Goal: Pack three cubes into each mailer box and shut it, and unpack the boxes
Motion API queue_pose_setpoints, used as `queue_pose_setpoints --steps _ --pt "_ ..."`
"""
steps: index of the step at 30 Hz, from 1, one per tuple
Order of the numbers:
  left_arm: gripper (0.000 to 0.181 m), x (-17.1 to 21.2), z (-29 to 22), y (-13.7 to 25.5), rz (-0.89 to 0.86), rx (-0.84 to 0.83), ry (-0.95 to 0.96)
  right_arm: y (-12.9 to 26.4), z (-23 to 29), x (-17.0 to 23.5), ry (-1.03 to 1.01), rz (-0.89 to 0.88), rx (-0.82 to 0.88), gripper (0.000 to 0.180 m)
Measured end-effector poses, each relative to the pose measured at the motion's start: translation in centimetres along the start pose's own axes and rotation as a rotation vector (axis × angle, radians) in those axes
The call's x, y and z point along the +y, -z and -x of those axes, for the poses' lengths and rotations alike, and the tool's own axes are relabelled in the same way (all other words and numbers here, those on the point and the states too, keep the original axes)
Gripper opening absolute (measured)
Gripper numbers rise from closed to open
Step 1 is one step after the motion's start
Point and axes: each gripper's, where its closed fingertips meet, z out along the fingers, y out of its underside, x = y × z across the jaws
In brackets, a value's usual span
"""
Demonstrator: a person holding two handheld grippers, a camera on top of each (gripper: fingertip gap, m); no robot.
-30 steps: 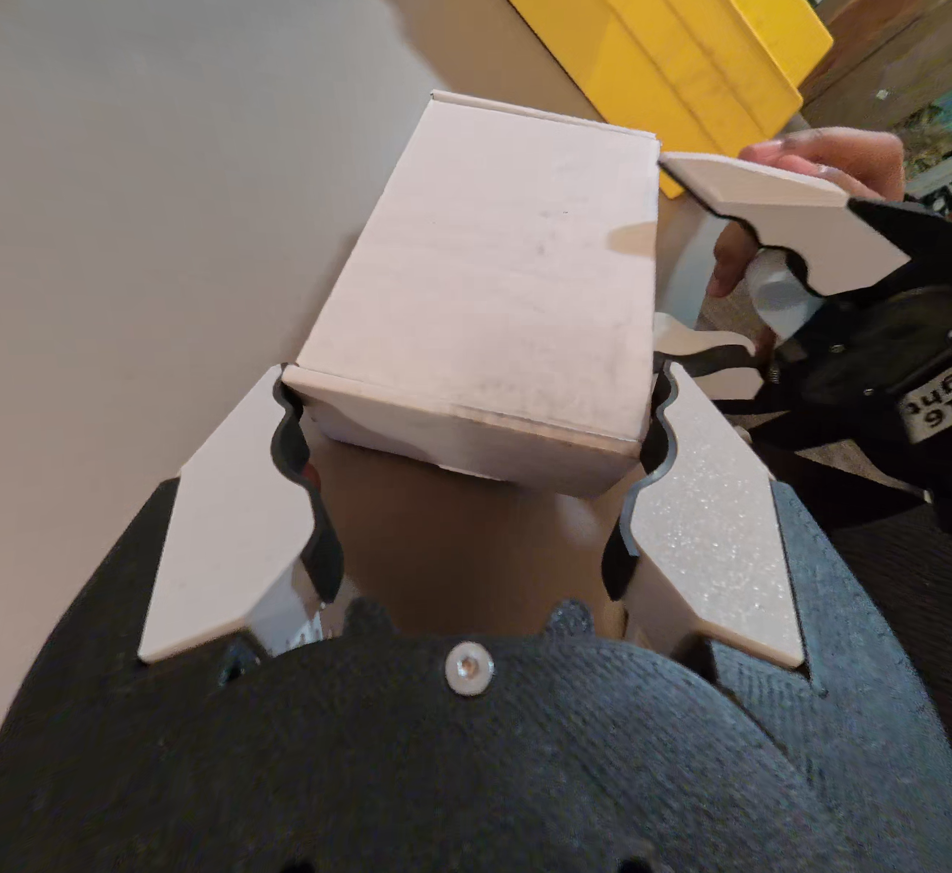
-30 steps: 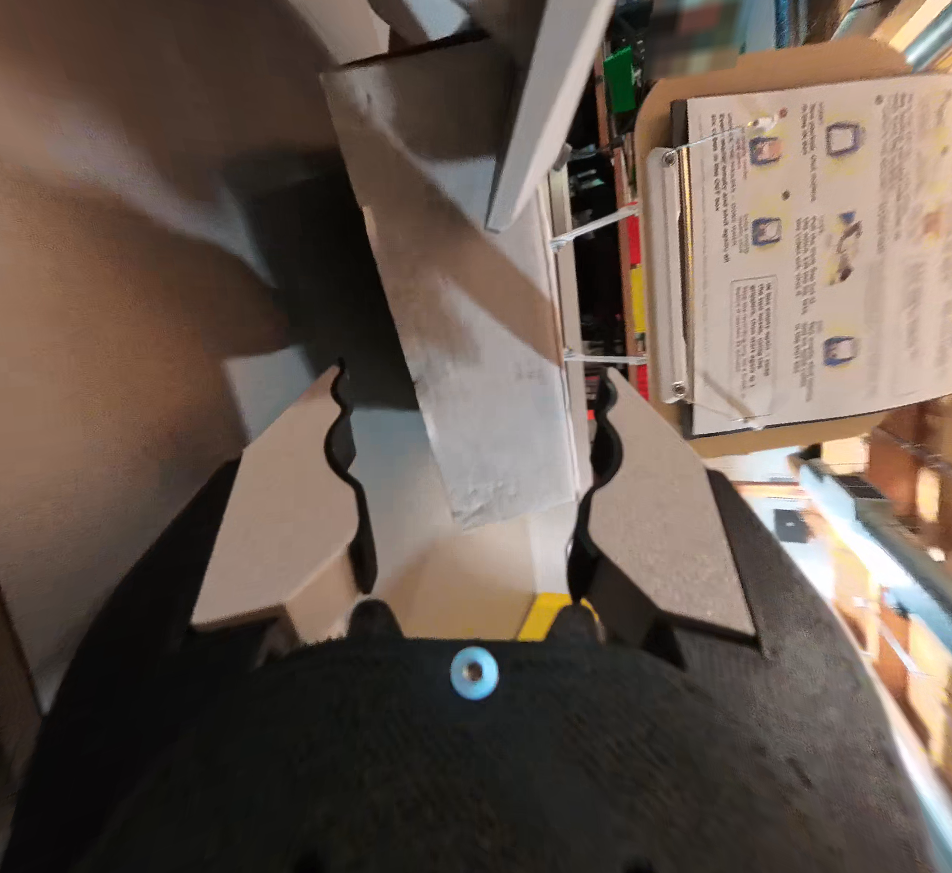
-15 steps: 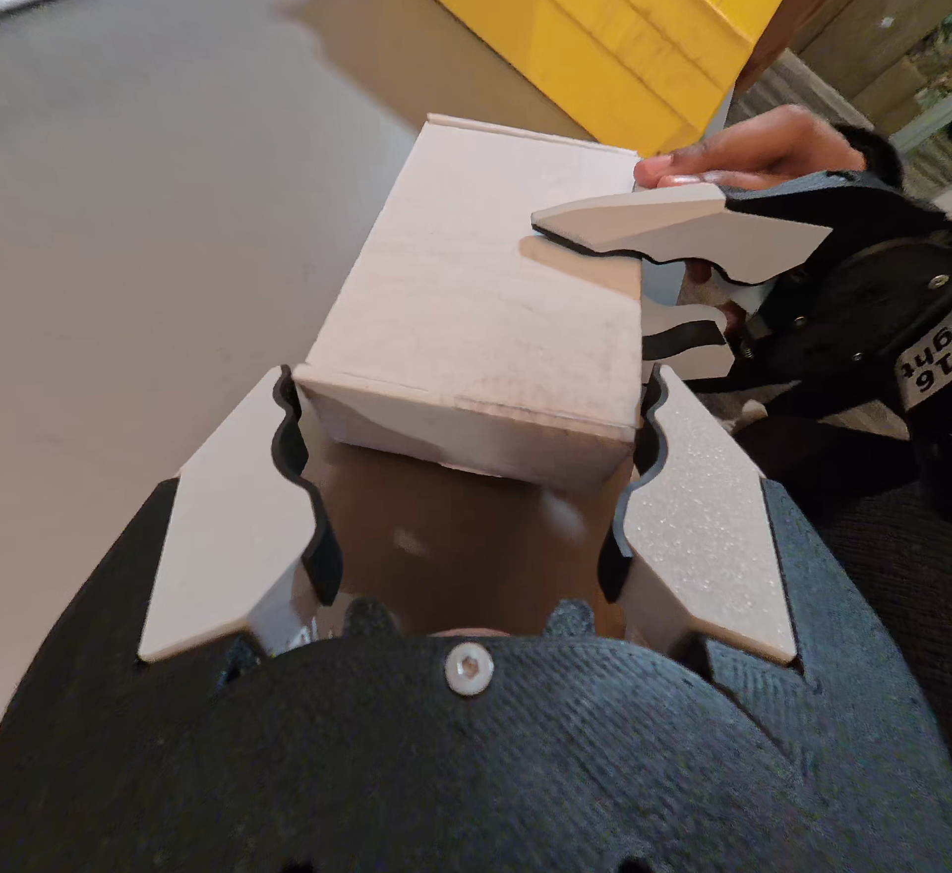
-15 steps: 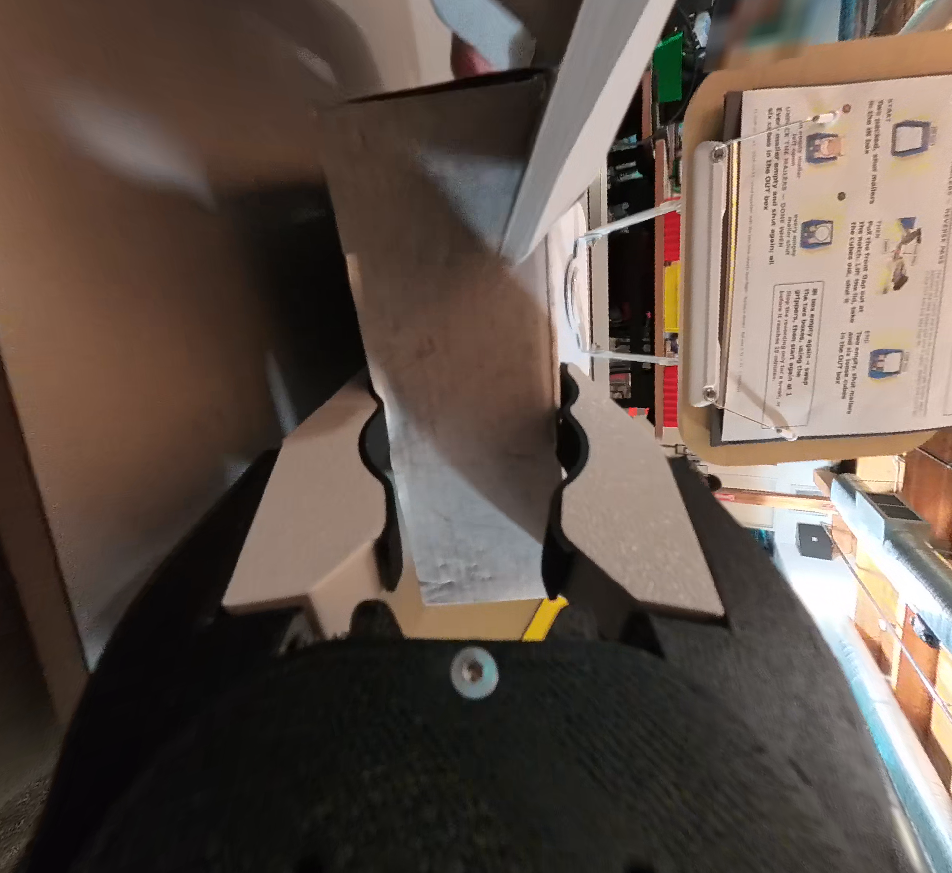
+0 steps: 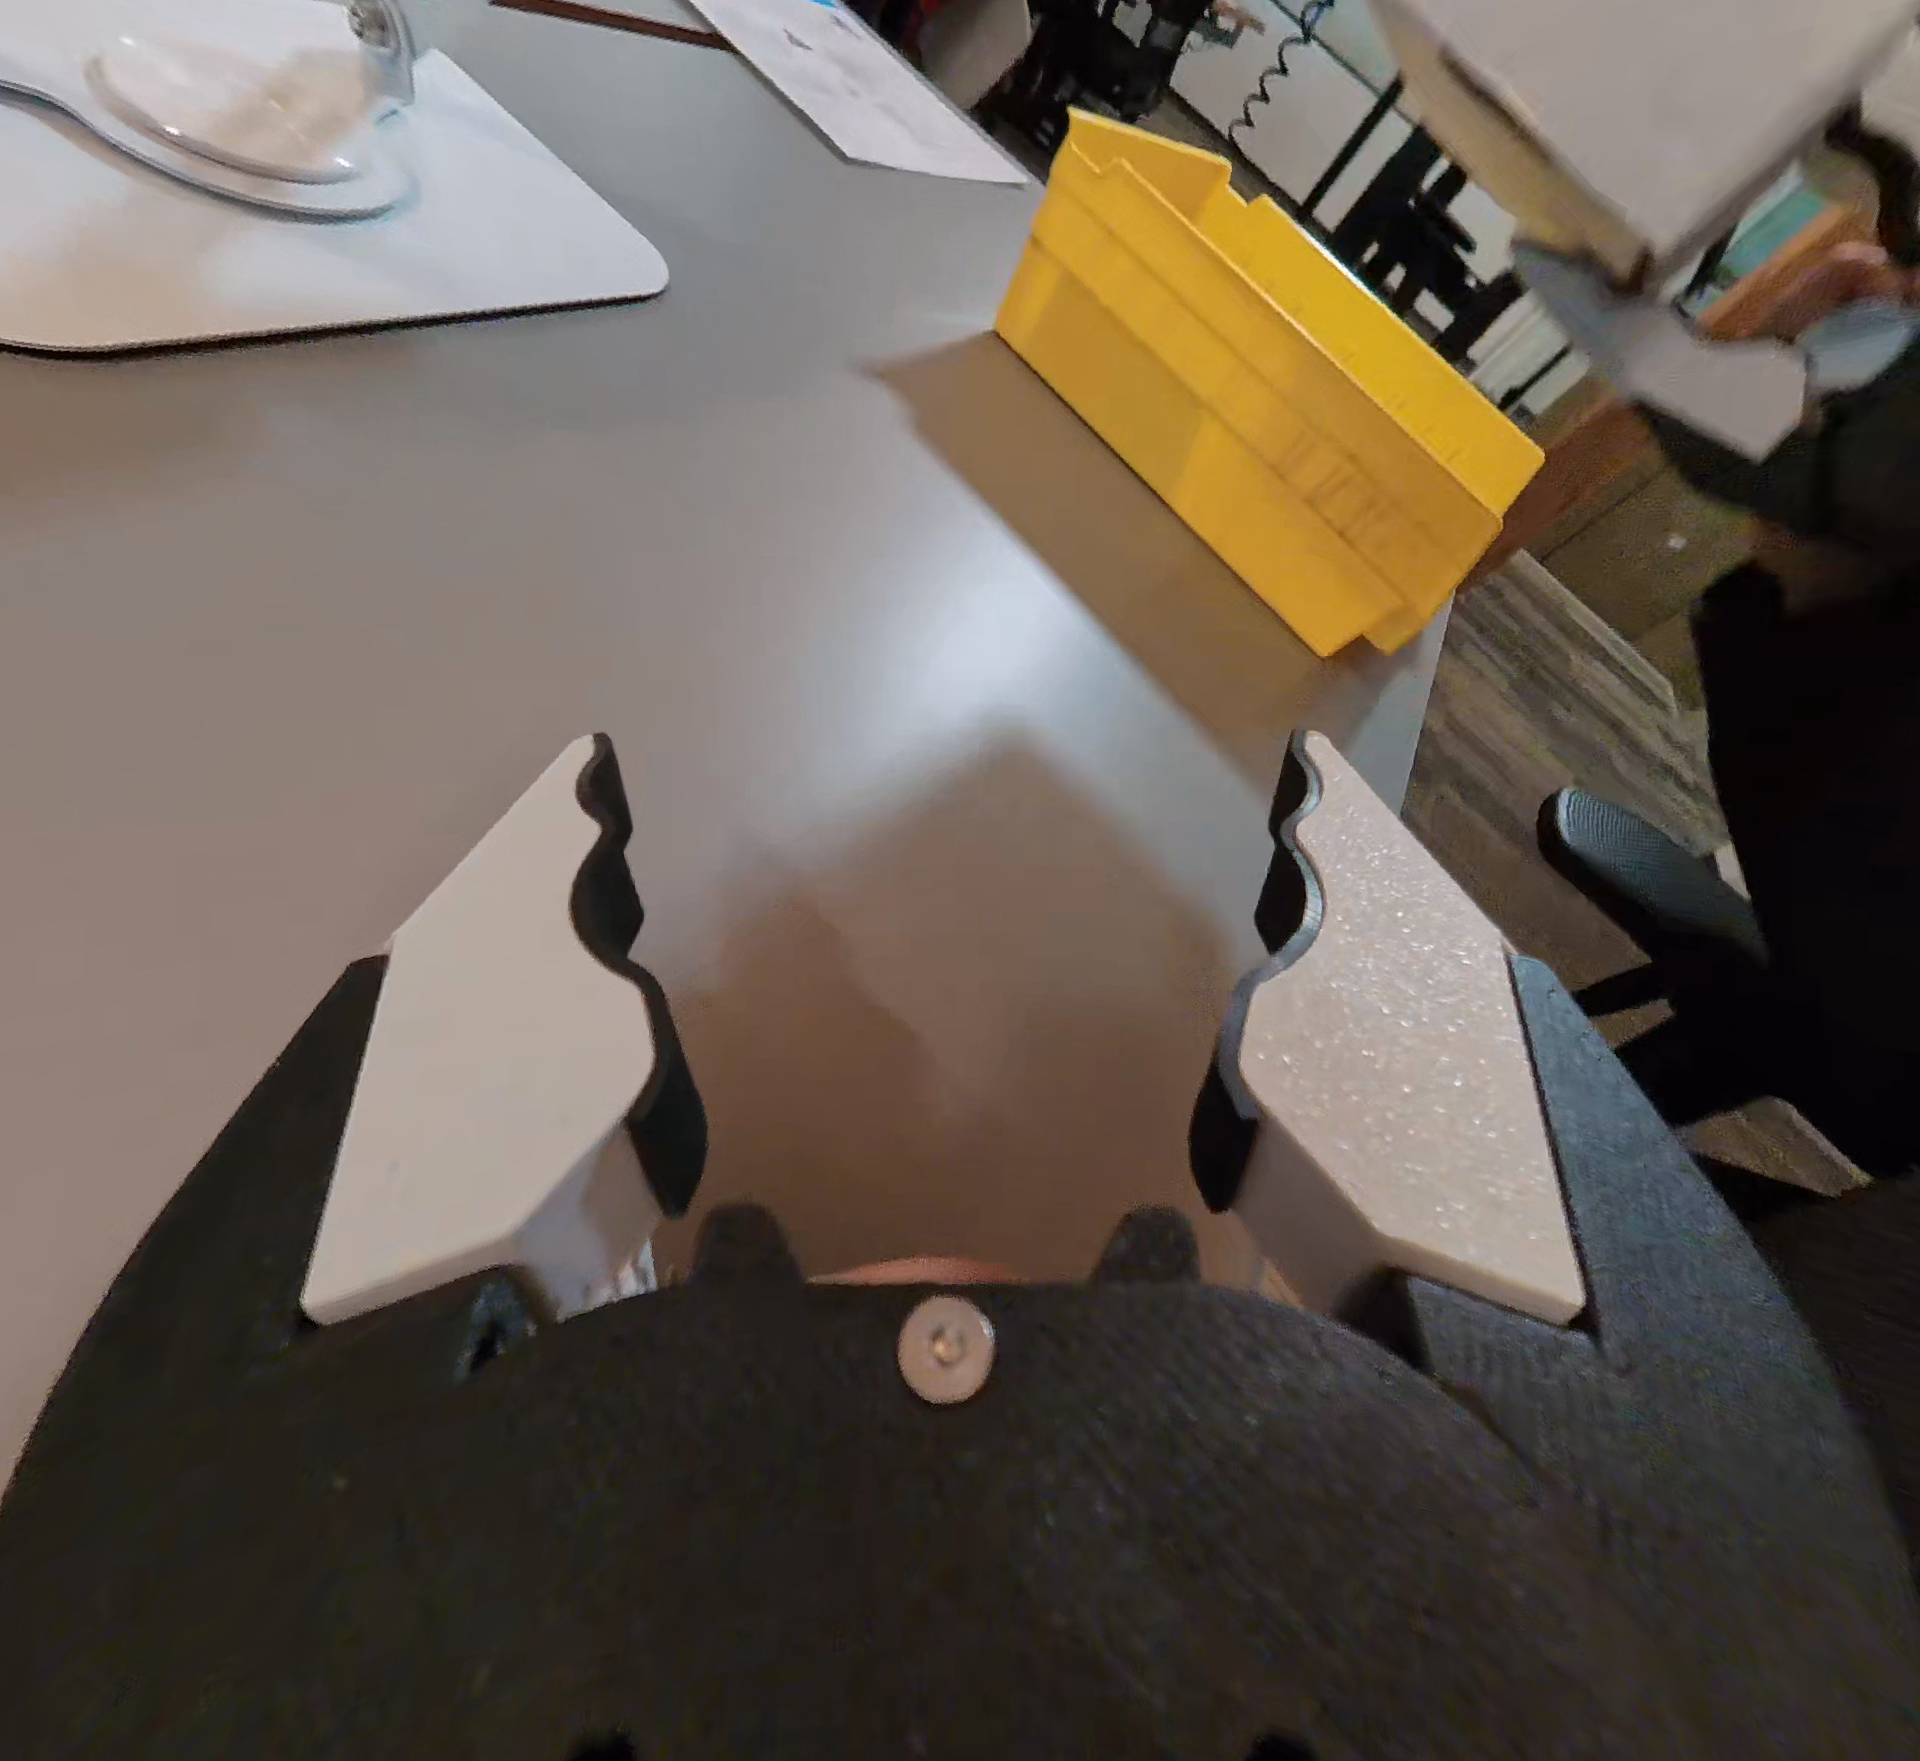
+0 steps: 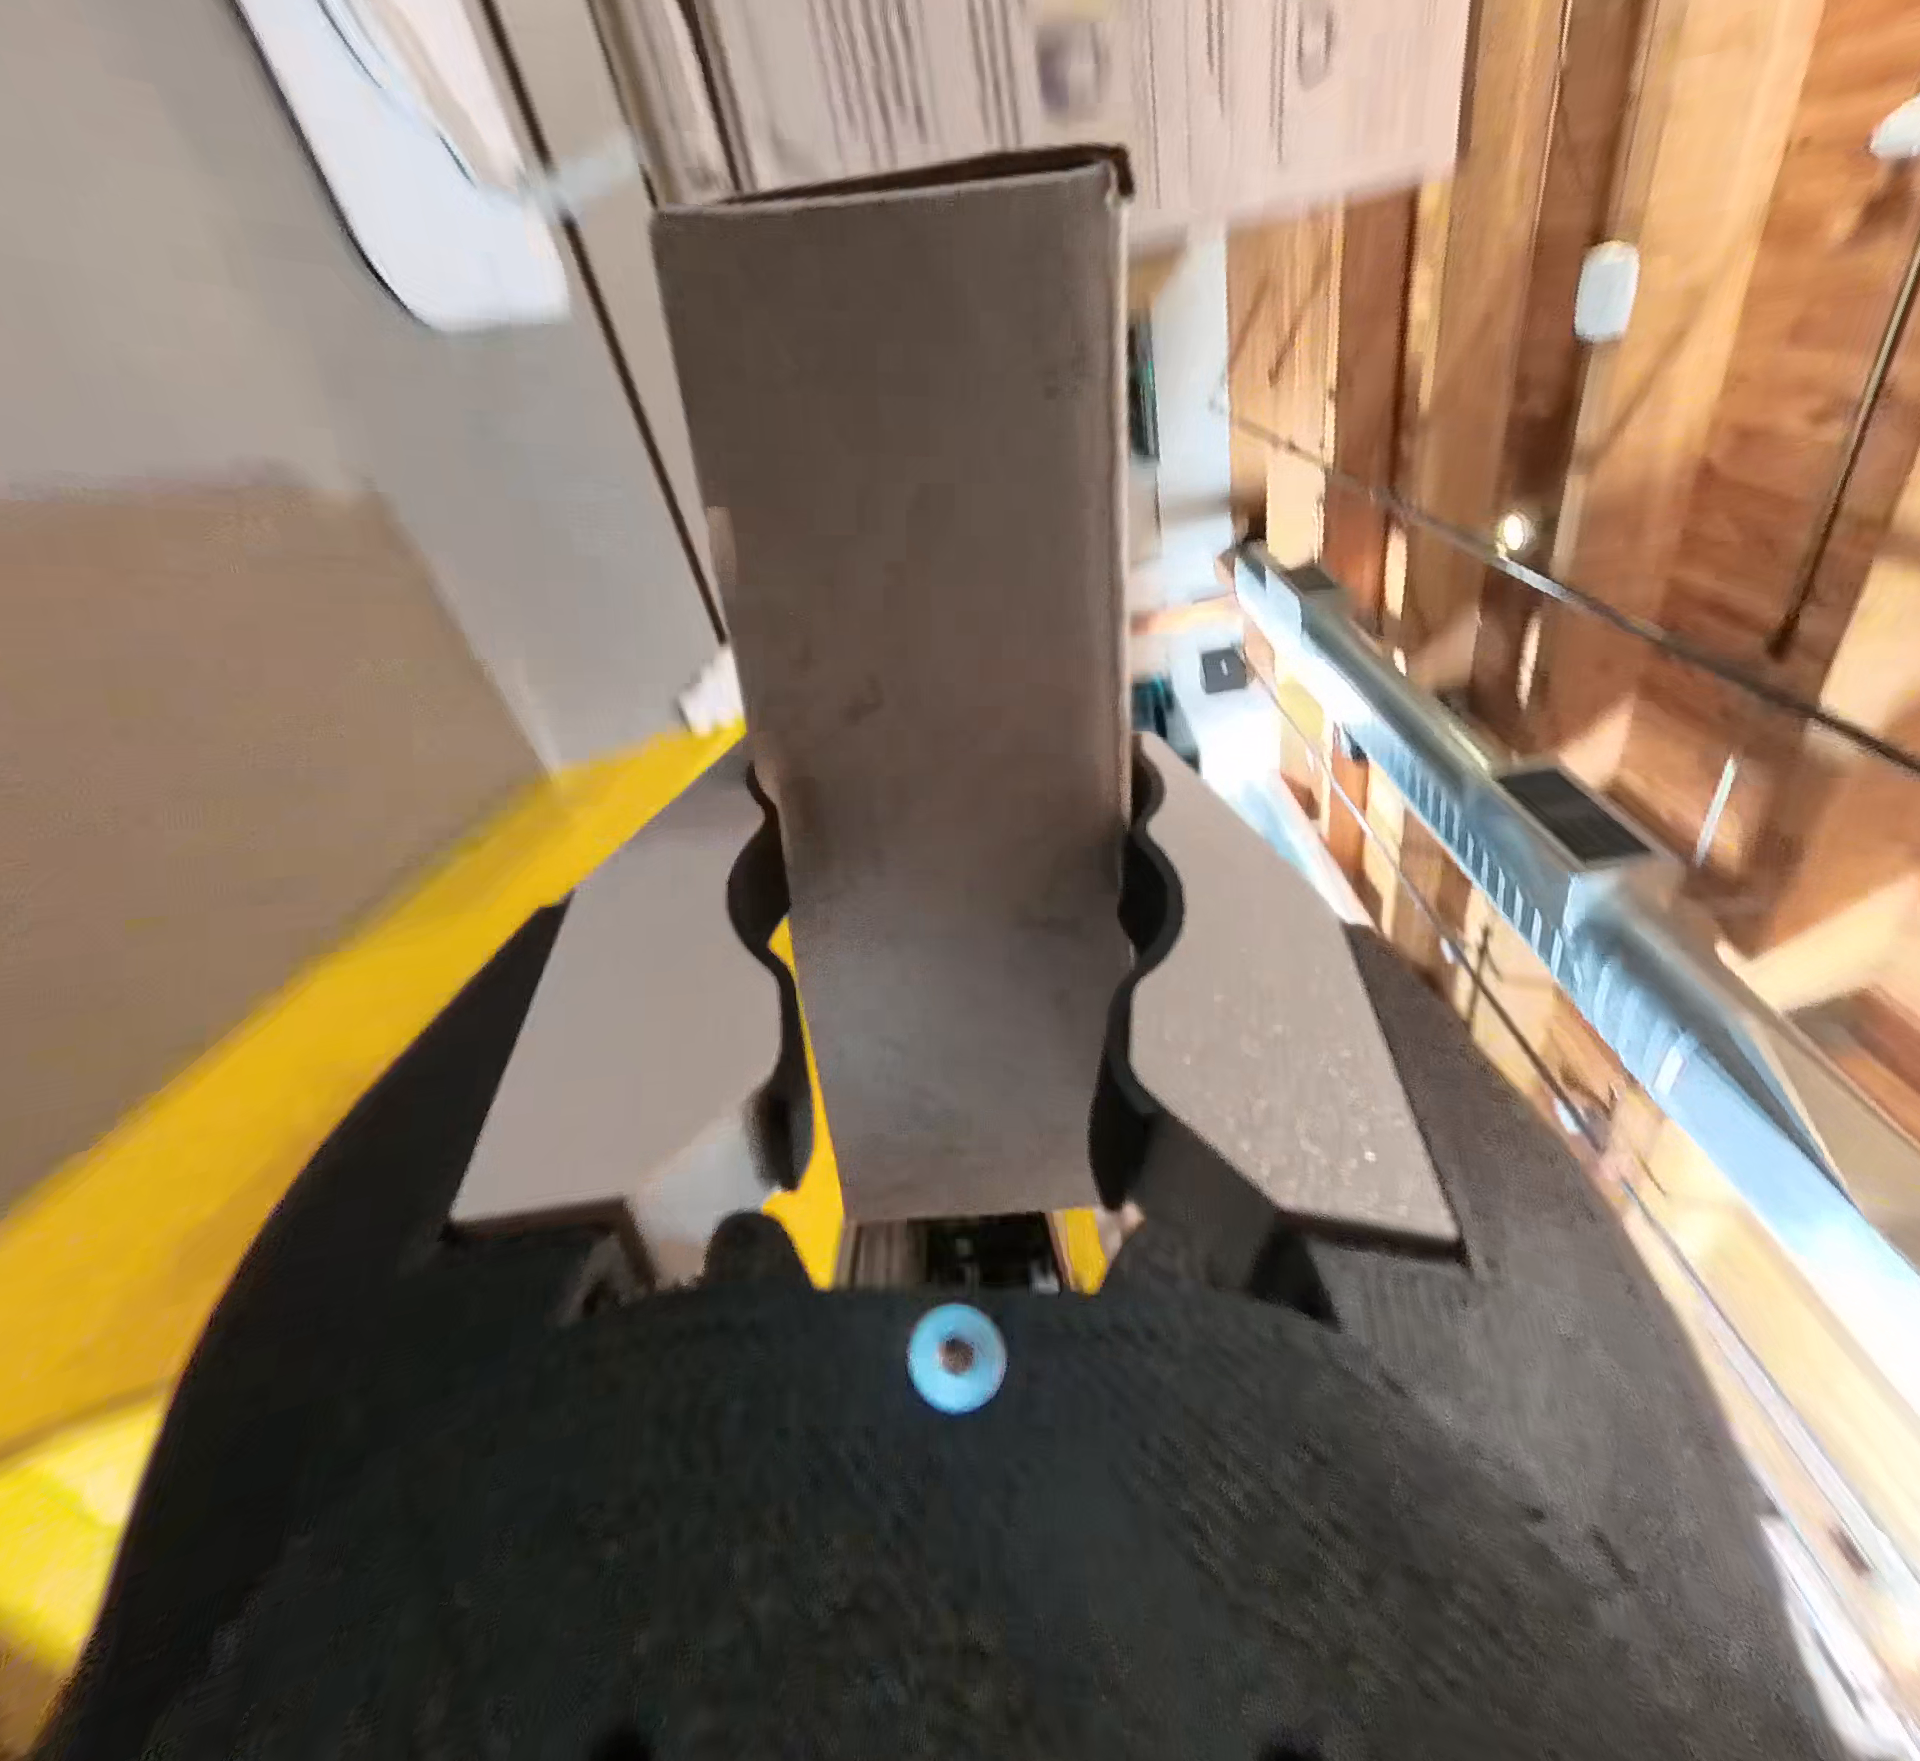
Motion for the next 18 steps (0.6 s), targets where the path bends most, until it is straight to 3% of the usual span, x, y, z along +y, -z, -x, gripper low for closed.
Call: queue_pose_setpoints --steps 4,6,14,18 --pt "0.114 1.2 -1.0 -0.8 0.057 0.019 -0.071 -2.3 -0.8 11.5 -0.002 0.185 -0.027 0.063" --pt "0.113 1.4 -1.5 -1.1 0.064 0.040 -0.070 -3.4 1.0 14.8 0.003 0.208 -0.089 0.063" --pt "0.108 0.6 -3.0 -2.0 0.015 0.096 0.007 -7.3 7.8 15.4 0.103 0.106 -0.241 0.062" --pt "0.108 1.5 -3.0 -2.3 0.042 0.077 -0.013 -7.9 8.0 15.5 0.094 0.055 -0.258 0.062"
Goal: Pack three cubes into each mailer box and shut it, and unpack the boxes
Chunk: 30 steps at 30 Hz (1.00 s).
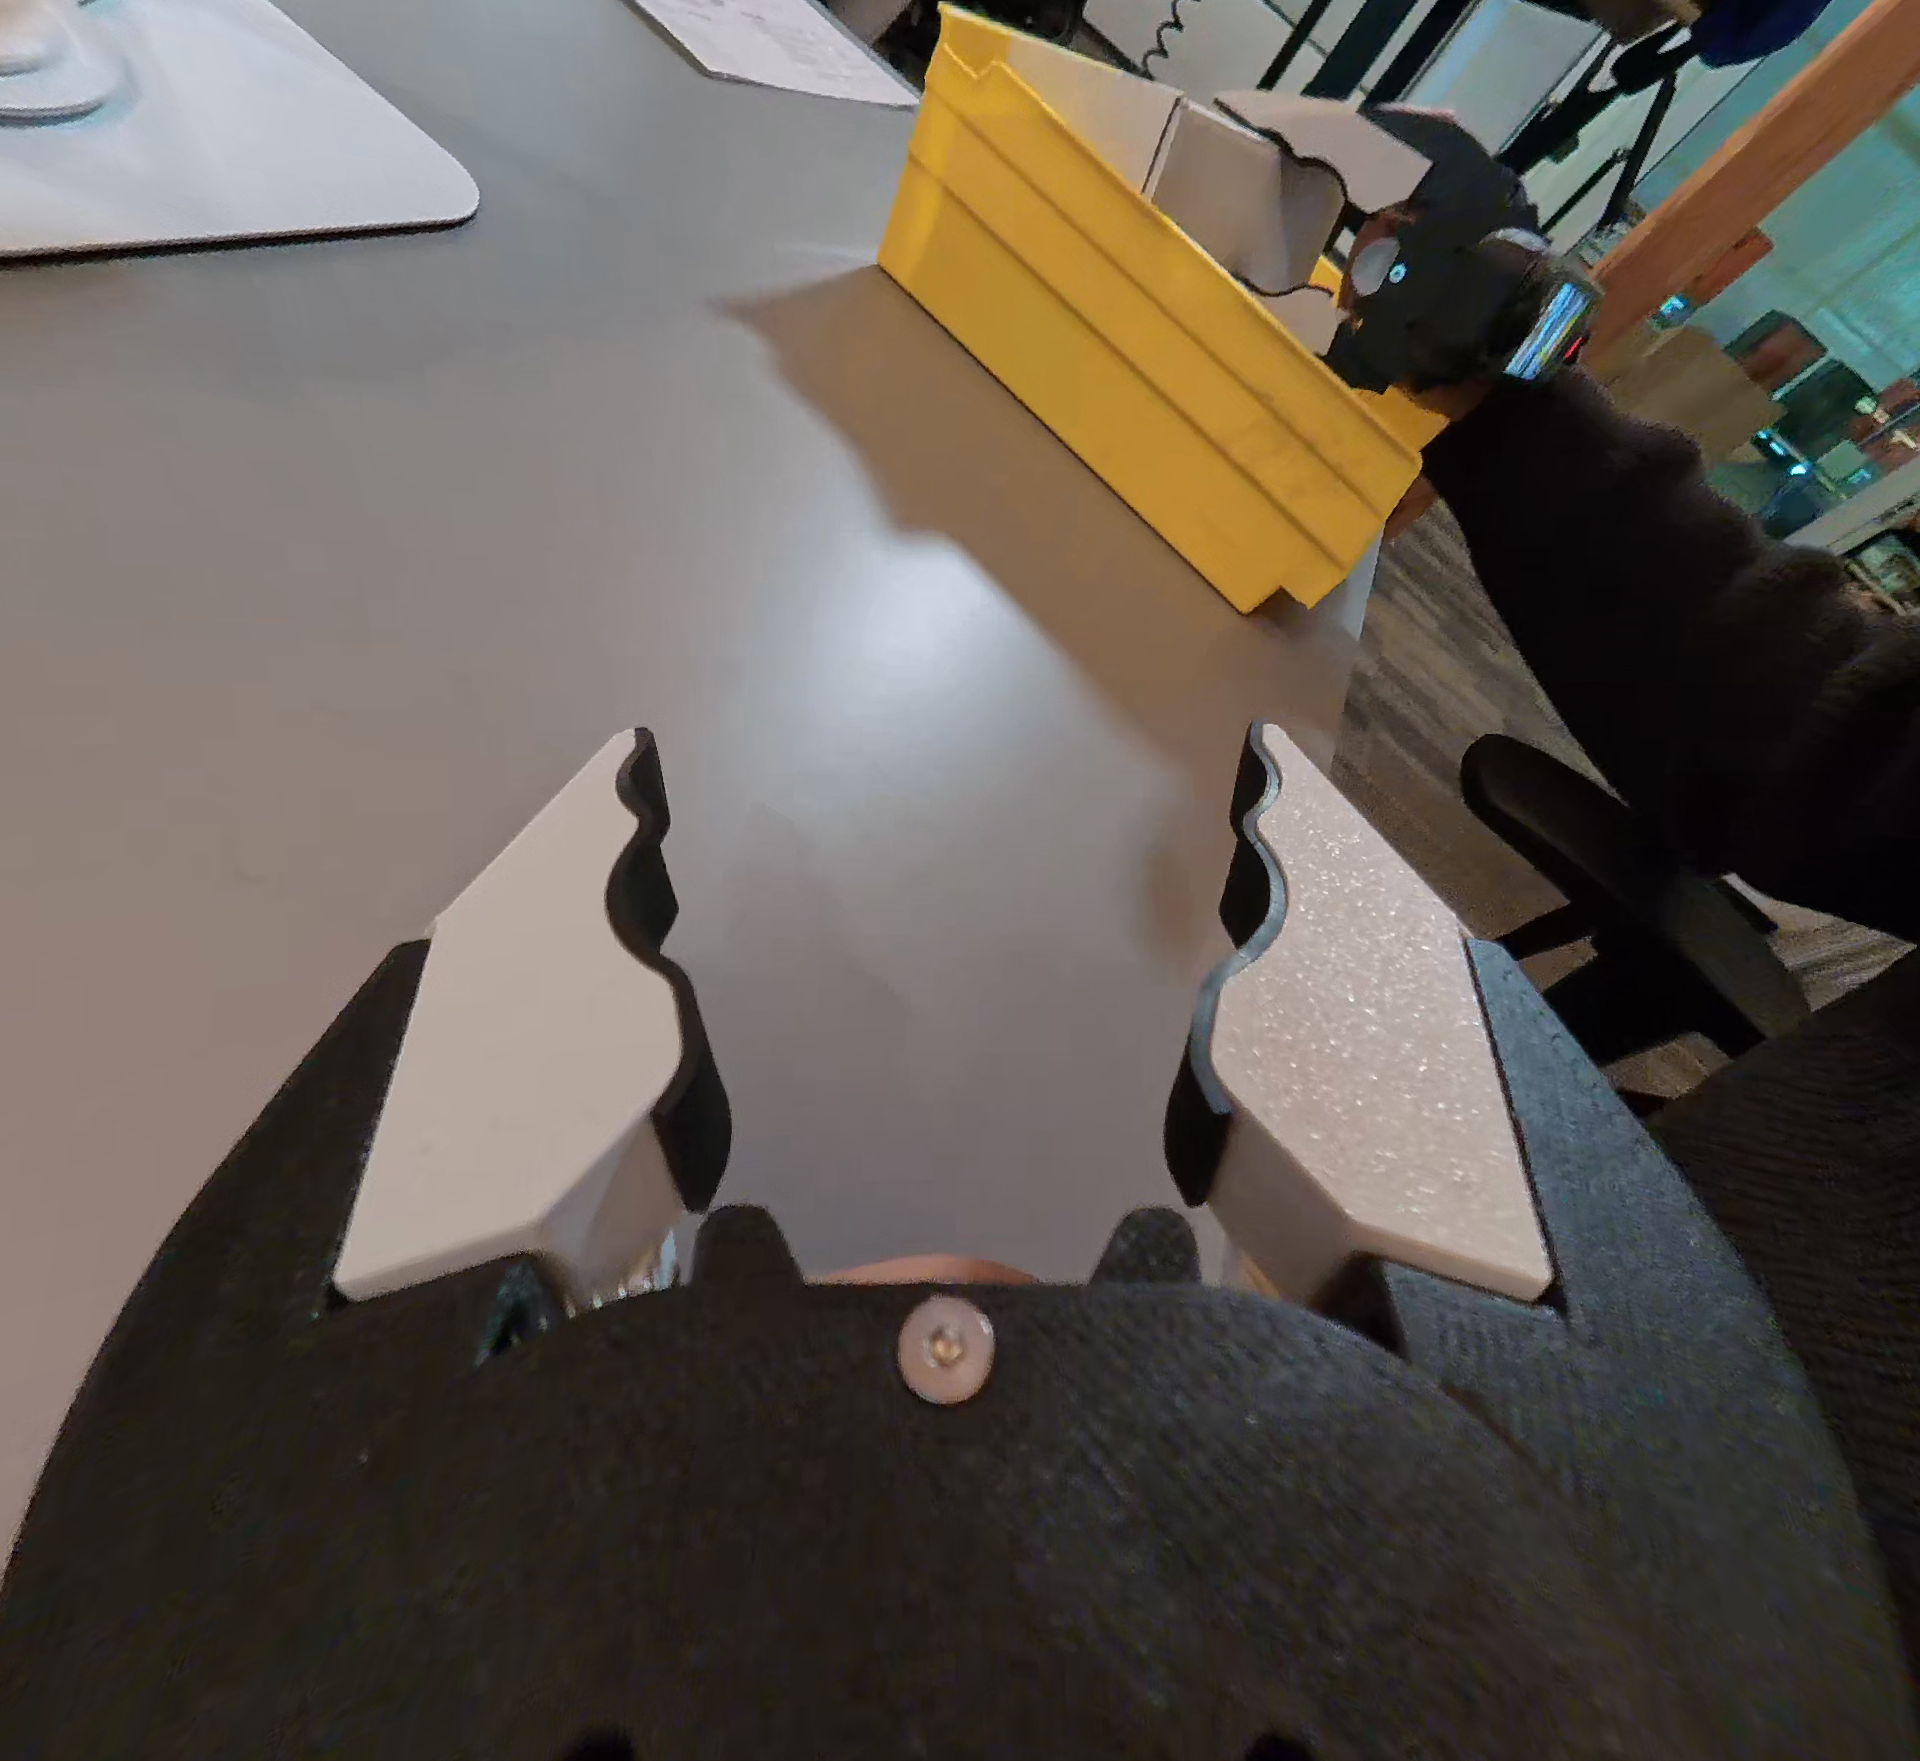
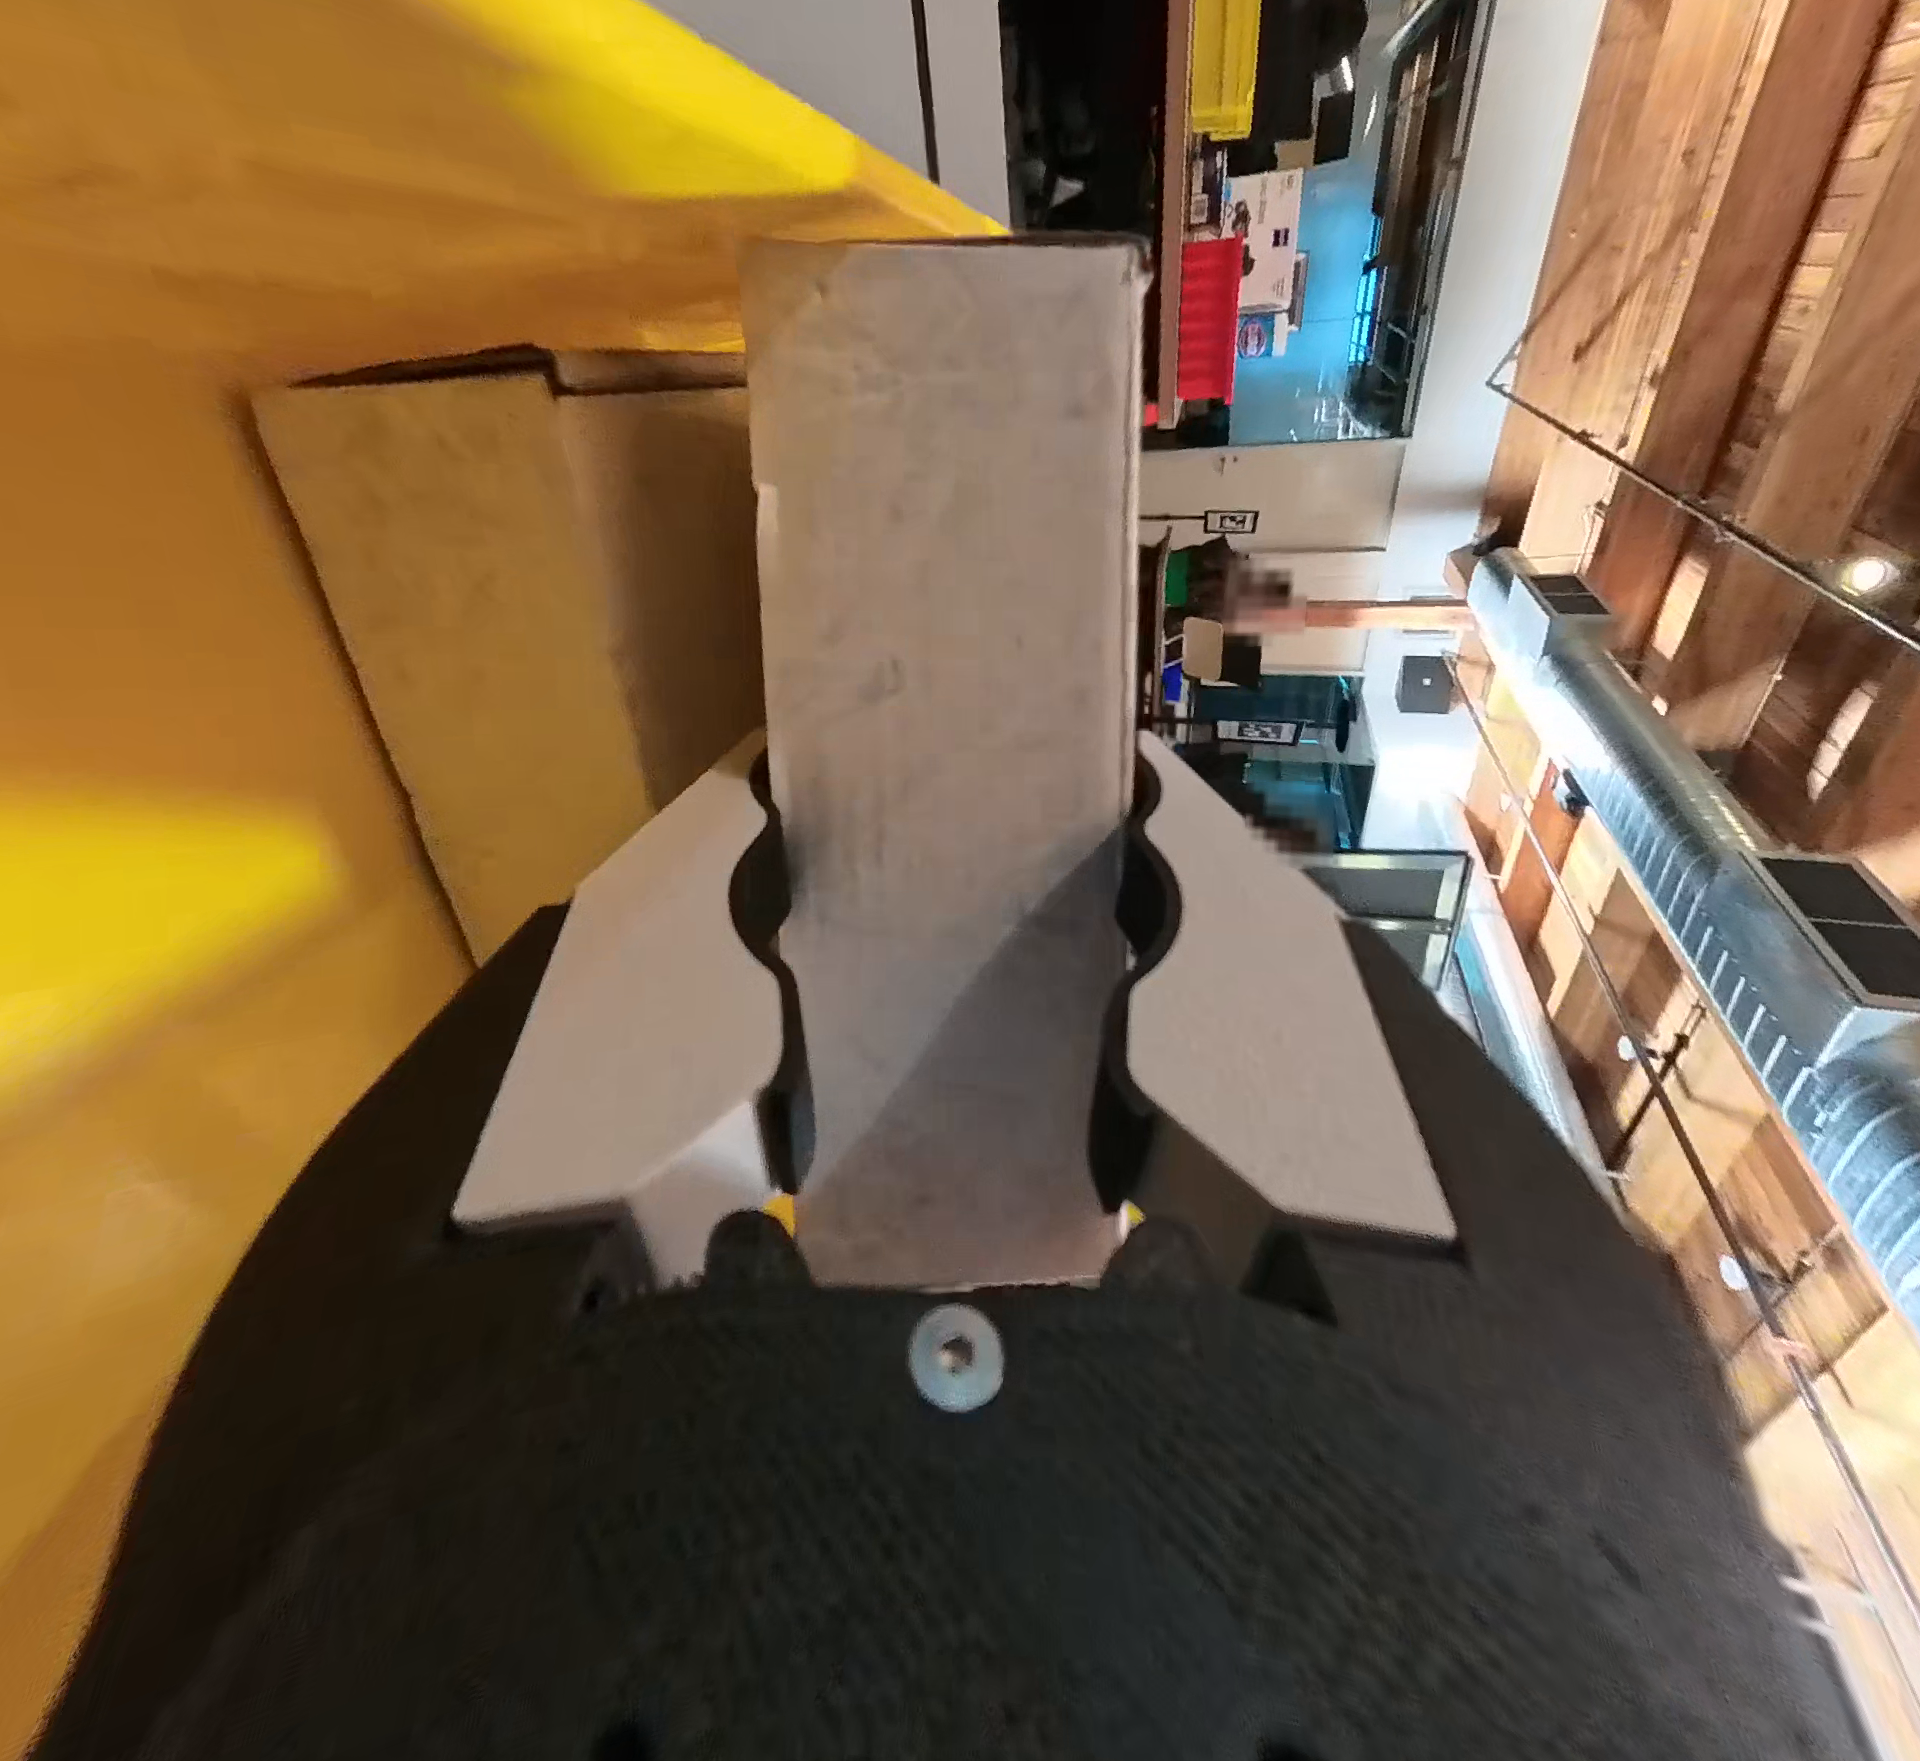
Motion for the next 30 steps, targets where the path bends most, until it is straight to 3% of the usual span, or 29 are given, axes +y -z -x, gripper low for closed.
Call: queue_pose_setpoints --steps 2,9,13,16,20,25,30 --pt "0.107 0.4 0.1 0.0 0.009 -0.002 0.007 0.2 0.0 0.2 0.011 -0.023 -0.014 0.062" --pt "0.107 0.6 0.4 0.1 0.008 0.007 0.030 3.1 1.4 2.2 -0.031 0.065 -0.153 0.091" --pt "0.107 0.9 0.3 0.0 0.020 0.015 0.024 5.9 2.0 4.1 -0.066 0.153 -0.175 0.089" --pt "0.107 1.3 0.2 -0.2 0.041 0.023 0.011 7.5 2.4 5.7 -0.122 0.232 -0.192 0.075" --pt "0.107 1.7 0.0 -0.5 0.062 0.035 0.000 8.4 3.8 6.0 -0.198 0.224 -0.278 0.027" --pt "0.107 1.6 -0.2 -0.7 0.064 0.042 -0.009 6.6 3.1 5.4 -0.297 0.207 -0.273 0.012" --pt "0.107 1.4 -0.2 -0.6 0.056 0.037 -0.013 5.1 3.3 4.9 -0.309 0.222 -0.284 0.019"
